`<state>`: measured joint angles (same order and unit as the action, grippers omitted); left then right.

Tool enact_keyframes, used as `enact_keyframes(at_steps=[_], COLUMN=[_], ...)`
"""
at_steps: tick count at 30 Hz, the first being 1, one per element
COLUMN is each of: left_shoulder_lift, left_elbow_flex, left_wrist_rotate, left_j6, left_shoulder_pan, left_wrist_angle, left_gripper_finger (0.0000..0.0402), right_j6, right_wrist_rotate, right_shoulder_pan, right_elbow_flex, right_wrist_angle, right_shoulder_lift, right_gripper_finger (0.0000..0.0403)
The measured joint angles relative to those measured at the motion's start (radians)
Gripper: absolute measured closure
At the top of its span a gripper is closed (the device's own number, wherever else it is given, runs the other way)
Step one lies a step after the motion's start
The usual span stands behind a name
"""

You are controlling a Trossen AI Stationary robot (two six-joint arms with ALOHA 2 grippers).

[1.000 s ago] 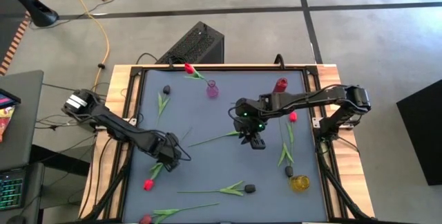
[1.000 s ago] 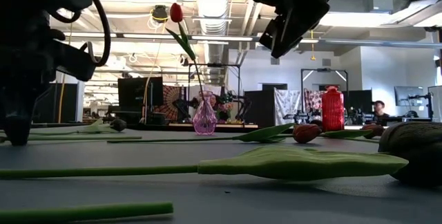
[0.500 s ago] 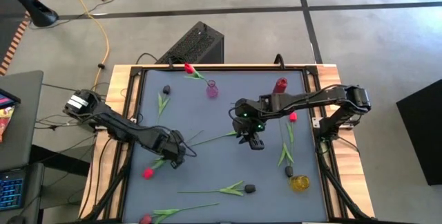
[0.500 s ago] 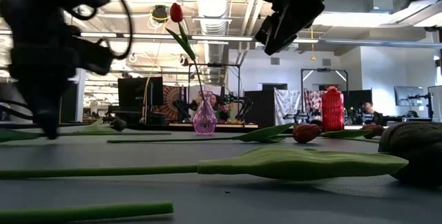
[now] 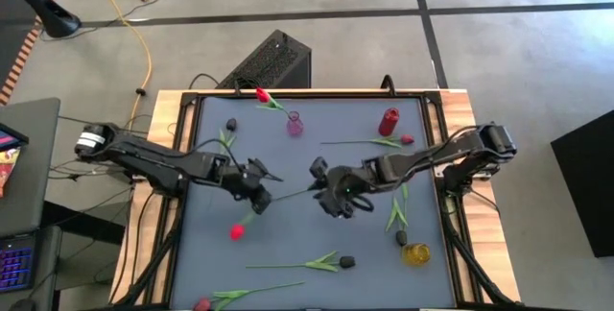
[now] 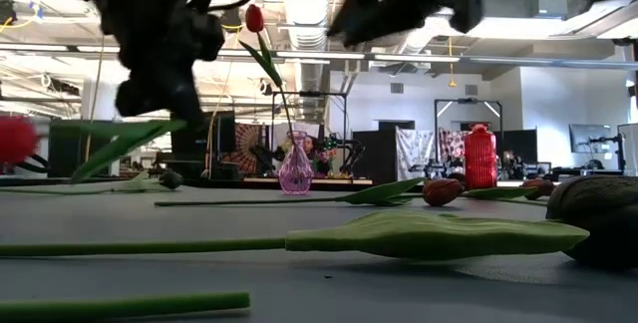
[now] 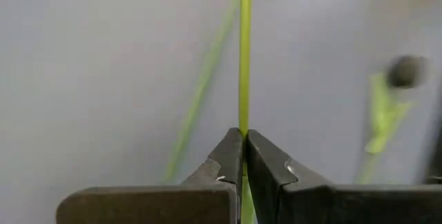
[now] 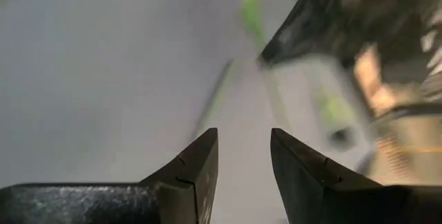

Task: Sort flowers into vase by color
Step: Put the left pink flower into the purple vase

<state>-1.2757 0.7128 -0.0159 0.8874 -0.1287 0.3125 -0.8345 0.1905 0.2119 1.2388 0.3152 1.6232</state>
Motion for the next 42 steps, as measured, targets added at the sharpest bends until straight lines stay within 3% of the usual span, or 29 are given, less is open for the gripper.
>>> enact_keyframes(at_steps=[6, 18, 31, 42], left_shoulder_lift=[0.002, -0.002, -0.002, -0.002], left_elbow_flex=[0.000, 0.001, 0.001, 0.001], left_wrist_rotate=[0.152, 0.142, 0.139, 0.151], left_j6=[0.022, 0.094, 0.078, 0.078], left_shoulder_pan=[0.028, 0.035, 0.074, 0.073], left_wrist_angle=[-0.158, -0.220, -0.198, -0.196], left_gripper_finger=[0.0401, 0.0401, 0.0401, 0.0401], right_j6=[-0.140, -0.270, -0.224, -0.213], right_wrist_rotate=[0.064, 0.286, 0.308, 0.308], right_shoulder_pan=[0.015, -0.005, -0.010, -0.031], right_elbow_flex=[0.000, 0.002, 0.002, 0.002], right_wrist_angle=[-0.139, -0.254, -0.281, -0.275], right_shoulder_lift=[0.036, 0.184, 0.197, 0.197], right_gripper_finger=[0.0244, 0.0245, 0.0307, 0.0316])
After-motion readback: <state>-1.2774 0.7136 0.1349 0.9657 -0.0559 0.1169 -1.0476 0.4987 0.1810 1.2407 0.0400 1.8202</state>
